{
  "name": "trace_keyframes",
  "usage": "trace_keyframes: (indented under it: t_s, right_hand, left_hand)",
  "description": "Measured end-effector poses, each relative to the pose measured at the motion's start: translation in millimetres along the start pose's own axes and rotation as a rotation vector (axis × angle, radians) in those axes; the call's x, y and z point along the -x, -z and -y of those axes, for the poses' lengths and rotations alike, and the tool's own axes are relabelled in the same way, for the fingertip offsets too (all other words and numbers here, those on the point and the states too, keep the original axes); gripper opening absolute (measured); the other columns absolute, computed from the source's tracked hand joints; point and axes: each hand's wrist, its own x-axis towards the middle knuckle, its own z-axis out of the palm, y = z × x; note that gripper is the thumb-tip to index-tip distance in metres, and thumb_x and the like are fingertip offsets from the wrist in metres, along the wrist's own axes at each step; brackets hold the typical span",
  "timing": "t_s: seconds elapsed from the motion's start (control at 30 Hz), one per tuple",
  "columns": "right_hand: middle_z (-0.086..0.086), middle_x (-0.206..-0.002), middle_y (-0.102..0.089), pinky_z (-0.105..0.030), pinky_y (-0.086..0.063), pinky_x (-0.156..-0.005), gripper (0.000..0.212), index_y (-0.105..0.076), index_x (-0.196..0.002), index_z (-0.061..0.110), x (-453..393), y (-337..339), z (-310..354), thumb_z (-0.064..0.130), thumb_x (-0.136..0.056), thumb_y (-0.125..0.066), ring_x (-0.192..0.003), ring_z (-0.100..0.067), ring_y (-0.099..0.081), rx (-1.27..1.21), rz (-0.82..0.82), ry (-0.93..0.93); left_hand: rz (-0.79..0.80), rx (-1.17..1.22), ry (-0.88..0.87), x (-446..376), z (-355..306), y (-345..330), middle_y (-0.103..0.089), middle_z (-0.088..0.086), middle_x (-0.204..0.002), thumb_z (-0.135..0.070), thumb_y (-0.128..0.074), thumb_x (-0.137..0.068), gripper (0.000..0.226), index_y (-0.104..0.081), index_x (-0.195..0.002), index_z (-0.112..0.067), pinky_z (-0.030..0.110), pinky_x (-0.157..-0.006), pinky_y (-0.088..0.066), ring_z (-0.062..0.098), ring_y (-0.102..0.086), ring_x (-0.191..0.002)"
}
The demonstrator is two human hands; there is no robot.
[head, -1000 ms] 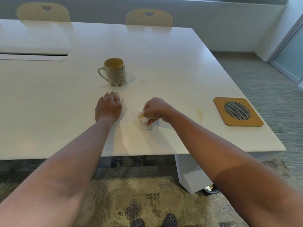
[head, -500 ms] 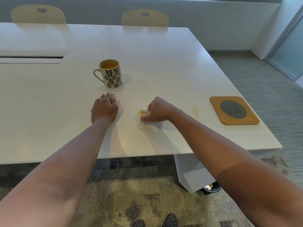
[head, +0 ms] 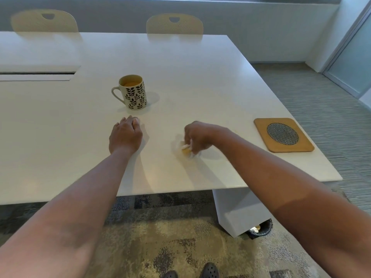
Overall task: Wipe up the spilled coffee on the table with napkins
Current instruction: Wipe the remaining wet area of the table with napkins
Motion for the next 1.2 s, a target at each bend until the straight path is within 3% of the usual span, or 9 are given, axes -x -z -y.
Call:
trace_keyframes:
  t_s: [0.1,0.17,0.33,0.5,0.6,0.73,0.93,1.07,1.2]
  right_hand:
    - [-0.011,-0.110,-0.058,-0.032,-0.052,-0.084,0.023,-0.071,-0.103,0.006,8.7,-4.8,-25.9,0.009,-0.084,-0.059,-0.105,-0.026,-0.058,-0.085,-0.078,-0.158]
    - [-0.011,-0.114,-0.051,-0.031,-0.052,-0.081,0.025,-0.070,-0.103,0.005,12.3,-8.2,-25.7,0.011,-0.085,-0.053,-0.100,-0.026,-0.057,-0.096,-0.075,-0.161]
    - [-0.009,-0.124,-0.045,-0.032,-0.047,-0.087,0.038,-0.068,-0.112,0.007,11.1,-10.1,11.4,0.034,-0.094,-0.050,-0.103,-0.026,-0.057,-0.140,-0.044,-0.010]
    - [0.002,-0.119,-0.052,-0.028,-0.042,-0.088,0.026,-0.072,-0.110,0.015,12.5,-9.6,13.4,0.030,-0.091,-0.064,-0.110,-0.016,-0.051,-0.207,-0.048,0.113]
    - [0.005,-0.115,-0.059,-0.037,-0.047,-0.094,0.026,-0.072,-0.108,0.024,10.5,-5.1,-6.2,0.025,-0.082,-0.072,-0.114,-0.016,-0.050,-0.205,-0.074,0.020]
    - [0.004,-0.115,-0.065,-0.028,-0.049,-0.092,0.042,-0.070,-0.113,0.028,6.9,-5.2,-46.6,0.011,-0.075,-0.071,-0.114,-0.016,-0.053,-0.192,-0.081,-0.128]
    - [-0.002,-0.118,-0.062,-0.028,-0.050,-0.093,0.039,-0.075,-0.105,0.028,13.7,-17.1,-102.0,0.002,-0.078,-0.062,-0.112,-0.019,-0.057,-0.233,-0.170,-0.409]
    - [0.008,-0.091,-0.063,-0.025,-0.047,-0.082,0.038,-0.076,-0.100,0.027,23.2,-14.2,-116.6,-0.002,-0.079,-0.062,-0.110,-0.016,-0.052,-0.169,-0.067,-0.480]
    - [0.004,-0.066,-0.070,-0.034,-0.057,-0.084,0.025,-0.073,-0.088,0.022,32.3,-5.6,-120.0,0.002,-0.086,-0.058,-0.068,-0.010,-0.062,-0.197,0.143,-0.575]
  left_hand:
    - [-0.006,0.004,-0.001,0.1,-0.8,-0.3,-0.062,0.008,-0.122,-0.036,-0.025,-0.102,0.043,-0.063,-0.116,-0.022,0.044,-0.094,-0.040,0.032,-0.052,-0.115]
    - [-0.010,0.003,-0.009,0.1,-2.1,-0.4,-0.062,0.009,-0.121,-0.034,-0.026,-0.102,0.042,-0.064,-0.115,-0.020,0.043,-0.095,-0.040,0.031,-0.052,-0.114]
    - [-0.013,-0.005,-0.018,0.5,-1.9,-0.6,-0.063,0.010,-0.123,-0.033,-0.026,-0.102,0.043,-0.063,-0.117,-0.019,0.045,-0.101,-0.039,0.032,-0.052,-0.118]
    - [-0.009,-0.012,-0.017,1.1,-2.8,0.3,-0.062,0.010,-0.126,-0.034,-0.025,-0.102,0.045,-0.063,-0.119,-0.019,0.046,-0.104,-0.038,0.032,-0.051,-0.121]
    - [-0.005,-0.015,-0.019,1.5,-2.1,0.1,-0.062,0.010,-0.129,-0.034,-0.024,-0.102,0.045,-0.063,-0.121,-0.019,0.047,-0.106,-0.037,0.031,-0.050,-0.125]
    - [-0.011,-0.016,-0.020,0.7,-1.1,-0.1,-0.062,0.009,-0.123,-0.035,-0.024,-0.102,0.044,-0.063,-0.118,-0.020,0.046,-0.102,-0.038,0.032,-0.052,-0.117]
    - [-0.019,-0.007,-0.027,1.0,-1.3,-0.4,-0.063,0.010,-0.122,-0.034,-0.025,-0.102,0.043,-0.063,-0.116,-0.020,0.046,-0.100,-0.039,0.033,-0.052,-0.115]
    - [-0.018,-0.007,-0.026,1.0,-0.9,-1.2,-0.063,0.009,-0.121,-0.034,-0.025,-0.102,0.042,-0.063,-0.115,-0.021,0.046,-0.099,-0.039,0.033,-0.053,-0.114]
    - [-0.023,-0.006,-0.021,-0.3,0.0,-0.8,-0.063,0.010,-0.120,-0.034,-0.024,-0.101,0.043,-0.063,-0.114,-0.021,0.045,-0.098,-0.039,0.034,-0.053,-0.113]
